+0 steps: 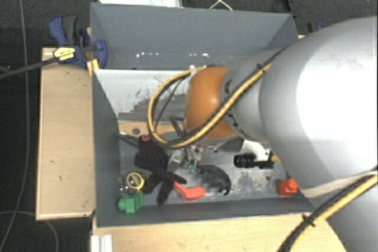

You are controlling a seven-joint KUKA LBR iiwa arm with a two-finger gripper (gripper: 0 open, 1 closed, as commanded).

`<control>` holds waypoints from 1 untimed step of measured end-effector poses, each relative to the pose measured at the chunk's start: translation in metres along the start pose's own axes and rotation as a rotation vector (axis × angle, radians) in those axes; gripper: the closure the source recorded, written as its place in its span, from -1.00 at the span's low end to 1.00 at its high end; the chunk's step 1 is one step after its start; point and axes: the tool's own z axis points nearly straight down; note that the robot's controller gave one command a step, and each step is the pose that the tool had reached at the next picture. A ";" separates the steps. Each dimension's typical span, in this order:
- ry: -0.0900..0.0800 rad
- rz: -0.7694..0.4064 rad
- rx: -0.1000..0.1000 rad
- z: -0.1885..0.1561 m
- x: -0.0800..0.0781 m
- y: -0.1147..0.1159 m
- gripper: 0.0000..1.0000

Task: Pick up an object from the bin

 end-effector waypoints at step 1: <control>0.004 -0.002 0.003 -0.035 0.001 -0.001 1.00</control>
Offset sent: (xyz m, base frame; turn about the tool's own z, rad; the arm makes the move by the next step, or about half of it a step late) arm -0.0025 -0.0009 0.0735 -0.0021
